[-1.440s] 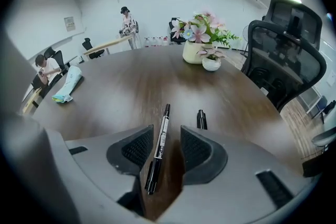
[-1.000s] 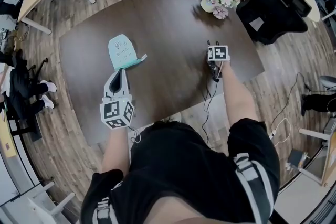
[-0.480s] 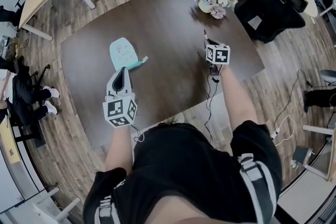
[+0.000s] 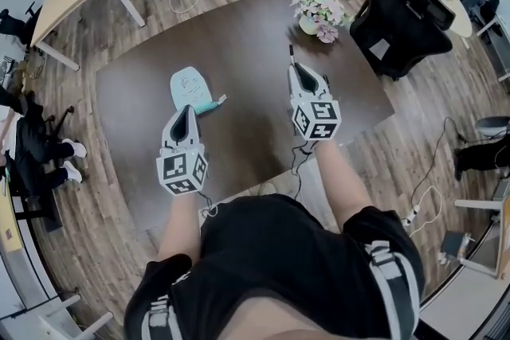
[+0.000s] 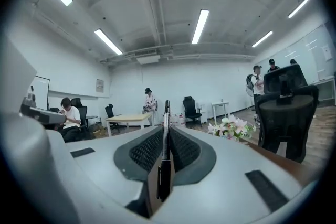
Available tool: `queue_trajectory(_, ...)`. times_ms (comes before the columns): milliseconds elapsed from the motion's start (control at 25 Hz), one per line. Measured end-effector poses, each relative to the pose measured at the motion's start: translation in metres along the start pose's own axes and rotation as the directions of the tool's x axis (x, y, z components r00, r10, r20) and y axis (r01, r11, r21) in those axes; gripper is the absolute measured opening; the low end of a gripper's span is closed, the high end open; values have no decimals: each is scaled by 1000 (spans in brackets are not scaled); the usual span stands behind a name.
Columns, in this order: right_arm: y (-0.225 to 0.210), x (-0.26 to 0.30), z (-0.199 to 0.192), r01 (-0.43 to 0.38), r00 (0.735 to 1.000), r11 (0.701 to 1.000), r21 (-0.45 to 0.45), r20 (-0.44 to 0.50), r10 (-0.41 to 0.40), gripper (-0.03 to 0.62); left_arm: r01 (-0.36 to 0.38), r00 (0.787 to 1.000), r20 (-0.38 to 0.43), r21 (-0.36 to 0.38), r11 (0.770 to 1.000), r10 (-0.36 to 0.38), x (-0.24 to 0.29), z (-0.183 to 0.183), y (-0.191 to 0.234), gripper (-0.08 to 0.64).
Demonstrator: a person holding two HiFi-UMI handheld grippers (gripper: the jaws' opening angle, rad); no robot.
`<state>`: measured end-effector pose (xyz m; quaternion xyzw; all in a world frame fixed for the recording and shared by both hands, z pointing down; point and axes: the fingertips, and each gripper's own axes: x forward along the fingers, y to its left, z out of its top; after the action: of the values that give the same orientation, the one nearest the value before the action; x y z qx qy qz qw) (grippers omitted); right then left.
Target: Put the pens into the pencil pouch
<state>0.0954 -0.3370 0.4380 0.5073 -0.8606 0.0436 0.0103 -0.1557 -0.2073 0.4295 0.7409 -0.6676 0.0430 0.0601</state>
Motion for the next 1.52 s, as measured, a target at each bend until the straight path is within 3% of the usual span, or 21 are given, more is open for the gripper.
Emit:
queue_trajectory(200,46,-28,26,-25,996,997,-72,86,32,43,-7,1000,28,-6,1000,7,-13,8,7,0)
queue_trajectory(440,69,-34,30,-62,992,996,-63,104,68,43,-15,999,49,1,1000,15,-30,8,16,5)
queue_trajectory(480,72,-34,30,-66,992,996,-63,104,72,43,-7,999,50,18,1000,6,-32,8,17,48)
queue_trajectory(560,77,-36,29,-73,992,995,-62,103,79,43,0,999,40,82,997,-3,-33,7,19,276)
queue_trajectory(600,78,-37,28,-76,991,995,-60,102,82,43,-10,1000,28,126,992,7,-33,5,22,308)
queue_trajectory(680,82,-39,25,-84,991,995,-55,97,89,43,-41,999,-18,242,969,47,-33,-5,32,341)
queue_trajectory(800,90,-37,20,-93,992,994,-48,85,97,43,-49,982,-142,432,901,121,-27,-38,53,349)
queue_trajectory(880,97,-35,19,-99,991,994,-44,84,103,43,-28,964,-216,503,864,157,-19,-64,67,350)
queue_trajectory(1040,113,-30,12,-114,991,993,-33,66,116,43,49,925,-337,561,826,174,-1,-109,92,348)
queue_trajectory(1200,127,-22,-1,-120,992,992,-24,37,121,43,163,888,-431,620,768,159,23,-150,102,349)
queue_trajectory(1360,139,-16,-10,-125,992,992,-14,14,126,43,285,836,-532,632,721,136,47,-191,105,348)
queue_trajectory(1520,145,-6,-22,-125,992,992,-17,-17,125,43,357,802,-584,635,685,124,71,-218,111,338)
